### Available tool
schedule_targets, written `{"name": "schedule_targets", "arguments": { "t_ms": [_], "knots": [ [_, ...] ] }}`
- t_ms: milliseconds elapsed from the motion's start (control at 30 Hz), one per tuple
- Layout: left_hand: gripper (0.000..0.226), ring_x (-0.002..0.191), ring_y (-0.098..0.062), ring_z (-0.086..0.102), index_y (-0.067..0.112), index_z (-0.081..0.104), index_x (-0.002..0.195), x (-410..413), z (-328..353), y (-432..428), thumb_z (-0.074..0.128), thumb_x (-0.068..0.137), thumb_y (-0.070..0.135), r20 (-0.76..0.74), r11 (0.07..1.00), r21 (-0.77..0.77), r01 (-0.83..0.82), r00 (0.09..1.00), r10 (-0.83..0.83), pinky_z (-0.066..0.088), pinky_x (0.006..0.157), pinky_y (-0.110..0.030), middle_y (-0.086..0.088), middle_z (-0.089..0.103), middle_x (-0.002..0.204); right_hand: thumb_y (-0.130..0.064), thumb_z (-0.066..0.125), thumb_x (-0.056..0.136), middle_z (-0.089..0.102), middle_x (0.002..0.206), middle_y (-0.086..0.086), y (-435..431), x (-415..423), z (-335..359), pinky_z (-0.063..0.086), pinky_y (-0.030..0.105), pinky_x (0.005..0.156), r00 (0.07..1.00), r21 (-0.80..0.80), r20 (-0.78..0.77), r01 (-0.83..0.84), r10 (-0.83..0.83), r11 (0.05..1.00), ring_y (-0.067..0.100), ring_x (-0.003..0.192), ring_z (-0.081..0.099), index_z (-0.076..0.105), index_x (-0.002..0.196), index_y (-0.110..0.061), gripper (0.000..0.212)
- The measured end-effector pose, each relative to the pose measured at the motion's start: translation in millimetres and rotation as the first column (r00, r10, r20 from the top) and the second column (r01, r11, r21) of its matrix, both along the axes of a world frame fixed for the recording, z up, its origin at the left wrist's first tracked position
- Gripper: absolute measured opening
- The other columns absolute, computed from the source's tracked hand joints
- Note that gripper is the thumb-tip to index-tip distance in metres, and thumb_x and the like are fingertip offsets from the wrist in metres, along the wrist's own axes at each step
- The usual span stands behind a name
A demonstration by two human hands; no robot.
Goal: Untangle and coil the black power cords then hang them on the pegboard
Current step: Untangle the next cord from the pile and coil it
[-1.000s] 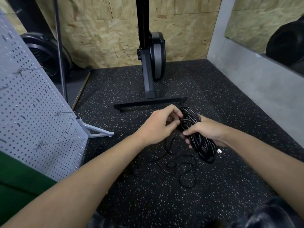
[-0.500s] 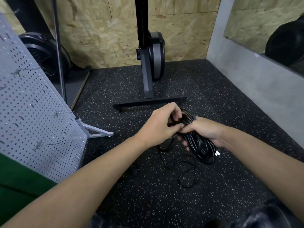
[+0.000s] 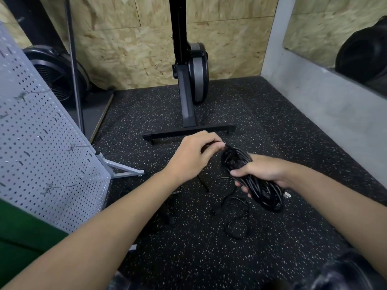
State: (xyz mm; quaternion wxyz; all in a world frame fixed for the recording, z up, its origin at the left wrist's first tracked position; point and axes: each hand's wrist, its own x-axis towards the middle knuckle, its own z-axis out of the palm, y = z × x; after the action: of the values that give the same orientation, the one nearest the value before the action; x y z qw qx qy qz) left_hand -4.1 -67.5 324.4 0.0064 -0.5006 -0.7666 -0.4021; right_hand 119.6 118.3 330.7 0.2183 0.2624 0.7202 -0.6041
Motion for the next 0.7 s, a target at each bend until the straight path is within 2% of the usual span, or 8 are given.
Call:
{"name": "schedule_targets", "arguments": {
  "t_ms": [67,167,200,267,333,400,533,700],
  "knots": [
    [0.014,0.087,-0.008,0.066,0.021,0.074,0.104,5,0,3,0.061,0.106,0.027,-0.019,1.000,0.013,0.004,1.000,-0.004,0.053,0.077,-0.025,0.008,0.071,0.095,-0.011,0.070,0.098,0.070,0.081,0.010,-8,-1,-4,0.056,0.042,0.066,0.999,-0.002,0.012,-0.052,0.052,0.999,0.022,0.064,0.063,0.049,0.123,-0.019,0.034],
    [0.015,0.070,-0.008,0.067,0.018,0.072,0.105,9,3,3,0.059,0.107,0.025,0.078,1.000,0.008,0.018,0.997,-0.018,0.057,0.053,-0.029,0.002,0.069,0.097,-0.010,0.082,0.087,0.070,0.078,0.007,-16,-2,3,0.057,0.038,0.065,0.993,0.072,-0.023,-0.118,0.119,0.990,0.019,0.064,0.063,0.051,0.122,-0.020,0.048],
    [0.015,0.067,-0.008,0.068,0.018,0.072,0.105,10,4,3,0.059,0.107,0.025,0.090,1.000,0.009,0.022,0.996,-0.022,0.057,0.052,-0.029,0.002,0.070,0.098,-0.012,0.086,0.083,0.071,0.080,0.007,-18,-2,5,0.058,0.037,0.064,0.990,0.099,-0.036,-0.134,0.138,0.986,0.019,0.064,0.064,0.051,0.123,-0.023,0.055],
    [0.013,0.078,-0.006,0.069,0.017,0.072,0.105,12,4,5,0.061,0.106,0.024,0.045,1.000,0.017,0.020,0.999,-0.020,0.057,0.068,-0.030,0.007,0.073,0.097,-0.017,0.089,0.082,0.070,0.083,0.009,-22,-1,5,0.058,0.037,0.065,0.984,0.143,-0.059,-0.155,0.165,0.977,0.019,0.064,0.064,0.052,0.120,-0.024,0.054],
    [0.009,0.091,-0.003,0.068,0.018,0.070,0.106,11,2,6,0.066,0.104,0.026,0.084,0.999,0.047,-0.021,0.996,0.017,0.053,0.081,-0.022,0.011,0.073,0.097,-0.020,0.080,0.092,0.068,0.081,0.009,-26,-1,4,0.058,0.039,0.066,0.984,0.139,-0.090,-0.141,0.154,0.980,0.020,0.063,0.063,0.054,0.114,-0.018,0.034],
    [0.021,0.082,-0.001,0.064,0.020,0.061,0.105,10,2,5,0.072,0.098,0.036,0.201,0.988,0.083,-0.132,0.973,0.113,0.049,0.074,-0.016,0.009,0.069,0.089,-0.025,0.069,0.101,0.067,0.080,0.009,-26,-1,4,0.057,0.039,0.063,0.986,0.079,-0.114,-0.111,0.120,0.991,0.021,0.063,0.062,0.053,0.113,-0.015,0.022],
    [0.048,0.067,-0.003,0.050,0.018,0.055,0.094,3,1,1,0.081,0.083,0.057,0.354,0.939,0.051,-0.340,0.885,0.302,0.042,0.063,-0.018,0.005,0.062,0.078,-0.036,0.059,0.106,0.068,0.084,0.013,-21,2,12,0.057,0.042,0.066,0.974,0.034,-0.161,-0.156,0.159,0.987,0.024,0.067,0.062,0.055,0.109,-0.011,0.025],
    [0.043,0.071,-0.009,0.059,0.006,0.060,0.095,3,-7,-3,0.060,0.104,0.047,0.575,0.967,0.067,-0.245,0.802,0.163,0.049,0.077,-0.032,0.002,0.065,0.078,-0.033,0.058,0.105,0.064,0.089,0.019,-17,3,17,0.056,0.041,0.063,0.969,-0.201,-0.248,-0.075,0.023,0.977,0.025,0.065,0.060,0.059,0.111,-0.004,0.030]
  ]
}}
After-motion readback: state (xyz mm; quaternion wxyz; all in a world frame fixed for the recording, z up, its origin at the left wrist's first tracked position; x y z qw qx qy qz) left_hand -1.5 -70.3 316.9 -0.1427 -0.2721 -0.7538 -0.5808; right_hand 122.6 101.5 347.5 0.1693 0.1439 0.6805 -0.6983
